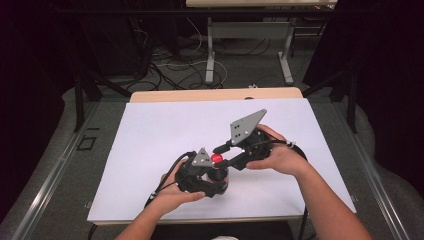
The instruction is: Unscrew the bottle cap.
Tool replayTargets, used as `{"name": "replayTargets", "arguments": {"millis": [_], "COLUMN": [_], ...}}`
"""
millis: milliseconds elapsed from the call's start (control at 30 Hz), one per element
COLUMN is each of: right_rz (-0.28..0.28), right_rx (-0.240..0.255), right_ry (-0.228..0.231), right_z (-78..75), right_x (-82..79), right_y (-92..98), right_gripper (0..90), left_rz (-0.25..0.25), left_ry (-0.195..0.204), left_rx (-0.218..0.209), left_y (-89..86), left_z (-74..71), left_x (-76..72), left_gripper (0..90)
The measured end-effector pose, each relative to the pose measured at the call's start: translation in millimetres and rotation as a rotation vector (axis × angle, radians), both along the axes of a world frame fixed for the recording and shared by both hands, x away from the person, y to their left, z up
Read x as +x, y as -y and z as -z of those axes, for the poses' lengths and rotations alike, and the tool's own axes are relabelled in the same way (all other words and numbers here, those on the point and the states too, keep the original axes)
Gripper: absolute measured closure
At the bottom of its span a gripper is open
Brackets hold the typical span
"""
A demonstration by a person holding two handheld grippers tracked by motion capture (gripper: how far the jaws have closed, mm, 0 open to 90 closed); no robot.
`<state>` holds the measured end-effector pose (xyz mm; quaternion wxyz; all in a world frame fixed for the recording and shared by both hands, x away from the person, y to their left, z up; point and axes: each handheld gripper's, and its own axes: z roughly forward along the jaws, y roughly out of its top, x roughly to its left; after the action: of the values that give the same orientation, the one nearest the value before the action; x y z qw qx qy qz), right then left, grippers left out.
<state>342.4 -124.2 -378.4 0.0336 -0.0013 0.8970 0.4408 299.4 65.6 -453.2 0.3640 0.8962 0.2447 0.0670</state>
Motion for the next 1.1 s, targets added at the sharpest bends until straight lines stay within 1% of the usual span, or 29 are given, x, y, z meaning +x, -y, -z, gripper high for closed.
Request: {"name": "replayTargets", "arguments": {"millis": [33,67,100,133,167,200,233,267,300,333,367,400,433,467,567,600,667,700,733,767,800,833,867,900,967,1000,1033,1067,1100], "right_rz": [0.0,0.069,0.101,0.101,0.141,0.254,0.254,0.312,0.374,0.499,0.529,0.529,0.558,0.581,0.597,0.604,0.605,0.601,0.587,0.575,0.533,0.512,0.512,0.498,0.462,0.438,0.401,0.343,0.343], "right_rx": [0.0,-0.001,-0.007,-0.007,-0.008,-0.004,-0.004,0.007,0.014,0.042,0.046,0.046,0.061,0.076,0.088,0.092,0.086,0.077,0.076,0.071,0.075,0.071,0.071,0.065,0.067,0.062,0.056,0.053,0.053], "right_ry": [0.0,-0.014,0.0,0.0,-0.012,-0.026,-0.026,-0.037,-0.05,-0.068,-0.062,-0.062,-0.056,-0.066,-0.077,-0.083,-0.087,-0.08,-0.066,-0.08,-0.075,-0.087,-0.087,-0.087,-0.098,-0.101,-0.09,-0.107,-0.107], "right_z": [0.0,-1.0,-1.2,-1.2,-1.0,-0.3,-0.3,1.0,1.7,4.5,5.1,5.1,5.8,6.4,8.0,8.3,7.7,6.7,6.4,5.3,4.4,3.8,3.8,3.3,3.3,3.0,2.8,2.8,2.8], "right_x": [0.0,-7.3,-10.8,-10.8,-15.4,-22.0,-22.0,-25.0,-27.6,-33.0,-35.6,-35.6,-37.3,-39.4,-39.6,-40.0,-40.2,-40.5,-40.2,-39.5,-36.4,-34.0,-34.0,-32.8,-29.8,-28.6,-26.6,-20.8,-20.8], "right_y": [0.0,-1.6,-2.8,-2.8,-5.0,-7.6,-7.6,-9.5,-11.4,-16.2,-18.1,-18.1,-19.5,-21.1,-22.6,-22.9,-22.7,-22.4,-21.9,-20.8,-17.5,-14.9,-14.9,-12.8,-9.2,-7.7,-6.5,-2.6,-2.6], "right_gripper": [47.3,43.3,43.3,43.3,43.3,43.2,43.2,43.5,44.1,45.3,47.3,47.3,48.7,50.0,52.7,56.8,58.1,60.1,60.1,60.0,59.9,60.0,60.0,60.1,60.3,60.3,60.4,60.5,60.5], "left_rz": [-0.015,-0.018,-0.019,-0.031,-0.036,-0.046,-0.054,-0.053,-0.049,-0.061,-0.075,-0.075,-0.079,-0.082,-0.085,-0.074,-0.084,-0.076,-0.085,-0.079,-0.077,-0.082,-0.083,-0.072,-0.077,-0.061,-0.069,-0.063,-0.062], "left_ry": [0.012,0.015,0.015,0.017,0.013,0.019,0.022,0.013,0.005,0.018,0.019,0.019,0.02,0.02,0.016,0.006,0.017,0.001,0.02,0.013,0.01,0.014,0.015,-0.002,0.017,0.017,0.016,0.021,0.024], "left_rx": [-0.002,0.001,0.001,-0.007,-0.001,-0.003,-0.006,-0.002,0.018,0.003,0.001,0.001,0.003,0.002,0.012,0.017,0.004,0.017,0.002,0.004,-0.002,0.0,0.0,0.007,-0.01,0.007,-0.007,-0.006,-0.004], "left_y": [0.1,-0.8,-1.5,-1.6,-2.3,-2.2,-2.2,-2.5,-3.5,-2.8,-2.5,-2.5,-2.7,-2.8,-3.3,-4.0,-3.4,-4.4,-3.5,-3.9,-4.0,-4.2,-4.3,-5.1,-3.7,-4.4,-2.9,-2.5,-2.1], "left_z": [0.8,0.6,0.4,0.6,-0.2,0.0,0.2,-0.3,-2.2,-0.4,0.1,0.1,0.2,0.4,-0.2,-0.9,0.6,-1.2,0.2,-0.7,-0.9,-1.3,-1.4,-2.7,-0.5,-1.4,-0.3,0.0,-0.1], "left_x": [0.1,1.2,1.7,1.9,2.4,2.2,2.1,2.4,3.2,3.3,3.3,3.3,3.4,3.5,4.0,4.4,4.3,4.3,3.9,3.9,3.7,3.5,3.4,3.3,2.7,2.8,2.1,1.7,1.3], "left_gripper": [30.8,30.8,30.8,30.8,30.8,30.8,30.8,30.8,30.8,30.8,30.8,30.8,30.8,30.8,30.8,30.8,30.8,30.7,30.8,30.7,30.7,30.7,30.7,30.7,30.7,30.7,30.7,30.7,30.7]}}
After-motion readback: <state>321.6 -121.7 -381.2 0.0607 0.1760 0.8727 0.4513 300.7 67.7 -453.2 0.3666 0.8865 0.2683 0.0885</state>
